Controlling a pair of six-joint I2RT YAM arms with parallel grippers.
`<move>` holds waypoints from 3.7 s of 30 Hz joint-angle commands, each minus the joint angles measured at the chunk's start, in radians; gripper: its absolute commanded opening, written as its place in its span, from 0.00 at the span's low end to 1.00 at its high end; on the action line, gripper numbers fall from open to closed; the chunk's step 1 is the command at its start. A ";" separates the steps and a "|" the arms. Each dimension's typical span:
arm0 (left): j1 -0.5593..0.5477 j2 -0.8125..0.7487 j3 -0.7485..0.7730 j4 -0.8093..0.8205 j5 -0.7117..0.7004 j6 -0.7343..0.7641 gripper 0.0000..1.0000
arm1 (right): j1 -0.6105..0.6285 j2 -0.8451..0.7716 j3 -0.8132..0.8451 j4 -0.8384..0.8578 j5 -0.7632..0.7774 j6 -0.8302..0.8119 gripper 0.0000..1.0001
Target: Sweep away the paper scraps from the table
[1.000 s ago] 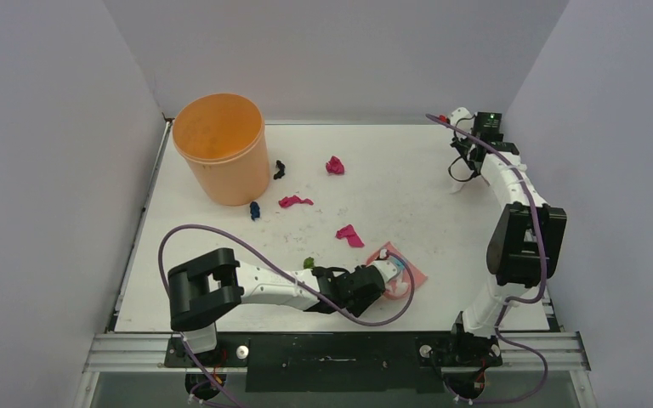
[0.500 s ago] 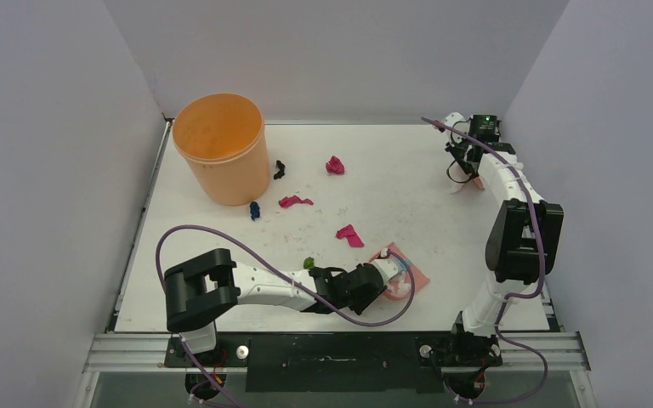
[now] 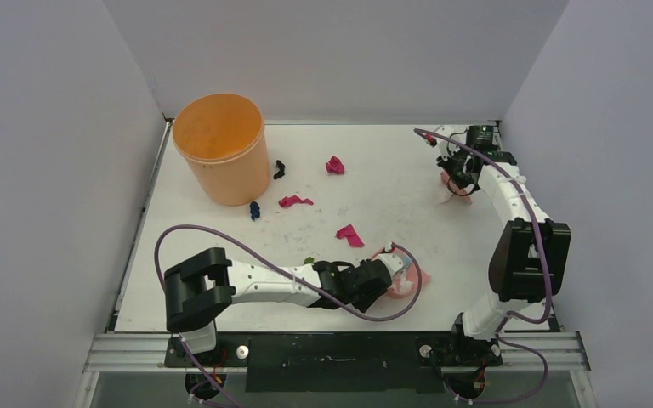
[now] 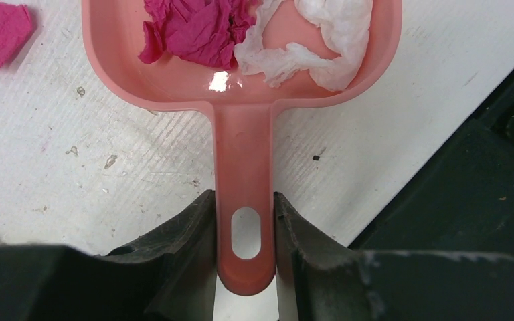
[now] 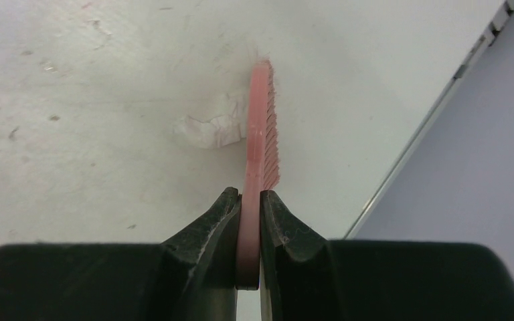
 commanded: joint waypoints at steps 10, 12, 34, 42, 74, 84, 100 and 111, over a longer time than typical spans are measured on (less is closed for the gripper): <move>0.000 0.049 0.137 -0.172 0.014 -0.079 0.00 | 0.215 -0.295 -0.164 -0.321 -0.236 0.105 0.05; 0.001 0.060 0.135 -0.145 0.005 -0.080 0.00 | 0.227 -0.310 -0.151 -0.366 -0.287 0.121 0.05; -0.005 0.050 -0.011 0.186 -0.053 -0.055 0.00 | 0.237 -0.370 -0.012 -0.545 -0.318 0.180 0.05; -0.032 0.036 -0.065 0.339 -0.082 -0.009 0.00 | 0.236 -0.364 0.156 -0.599 -0.256 0.171 0.05; 0.023 -0.203 0.096 -0.233 -0.215 -0.064 0.00 | -0.045 -0.748 -0.672 0.573 -0.452 0.801 0.05; 0.264 -0.282 0.227 -0.306 -0.184 -0.022 0.00 | -0.071 -0.701 -0.701 0.624 -0.520 0.808 0.05; 0.709 -0.292 0.494 -0.412 0.031 -0.035 0.00 | -0.090 -0.730 -0.692 0.605 -0.517 0.791 0.05; 1.049 -0.319 0.505 -0.268 0.420 -0.262 0.00 | -0.093 -0.711 -0.686 0.598 -0.523 0.785 0.05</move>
